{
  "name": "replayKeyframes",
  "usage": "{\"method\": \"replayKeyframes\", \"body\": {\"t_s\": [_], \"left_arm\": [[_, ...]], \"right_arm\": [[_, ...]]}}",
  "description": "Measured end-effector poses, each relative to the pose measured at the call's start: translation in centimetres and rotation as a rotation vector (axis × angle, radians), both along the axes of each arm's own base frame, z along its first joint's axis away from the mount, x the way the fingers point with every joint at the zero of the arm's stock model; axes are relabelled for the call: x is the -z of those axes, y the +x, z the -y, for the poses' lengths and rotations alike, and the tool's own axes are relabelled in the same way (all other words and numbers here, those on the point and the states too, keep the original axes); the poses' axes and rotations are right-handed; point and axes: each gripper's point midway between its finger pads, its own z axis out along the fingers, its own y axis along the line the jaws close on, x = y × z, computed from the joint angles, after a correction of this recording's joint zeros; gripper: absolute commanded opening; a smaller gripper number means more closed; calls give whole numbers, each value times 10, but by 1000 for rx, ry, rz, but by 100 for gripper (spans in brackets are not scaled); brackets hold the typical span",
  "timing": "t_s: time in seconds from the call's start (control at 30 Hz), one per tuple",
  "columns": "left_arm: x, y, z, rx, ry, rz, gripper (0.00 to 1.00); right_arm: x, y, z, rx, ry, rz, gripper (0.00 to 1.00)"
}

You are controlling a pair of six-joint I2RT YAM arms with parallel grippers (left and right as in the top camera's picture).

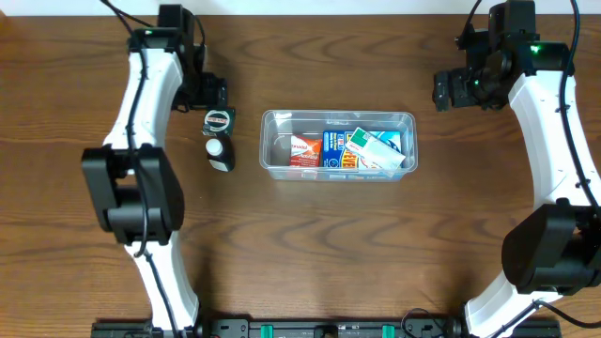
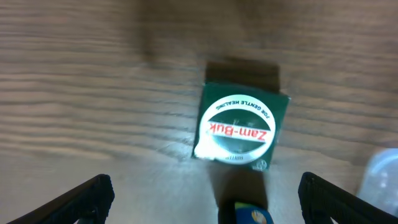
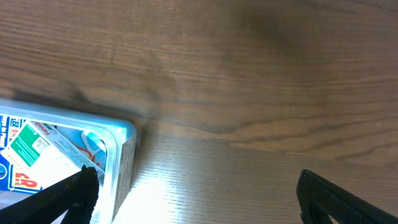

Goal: Pack container
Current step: 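Grasp the green Zam-Buk tin with left gripper and lift it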

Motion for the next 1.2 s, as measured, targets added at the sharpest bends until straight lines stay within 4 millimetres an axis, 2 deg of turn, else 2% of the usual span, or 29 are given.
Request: {"method": "replayKeyframes", "body": {"t_s": [0.13,0.37,0.47,0.7,0.8,1.0,1.2], "left_arm": [[19,4,6,37,2,-19,96],[21,13,27,124,3,10,96],[28,12,33,145,3,-4,96],[67,2,31,153,1,-101,95],[76,0,30,154,1,-122,95],[76,0,28,152,1,-123,72],[76,-3,28,144,-2,-136,60]], "right_arm": [[0,0,0,0,0,0,99],[0,0,0,0,0,0,99],[0,0,0,0,0,0,99],[0,0,0,0,0,0,99],[0,0,0,0,0,0,99],[0,0,0,0,0,0,99],[0,0,0,0,0,0,99]]}}
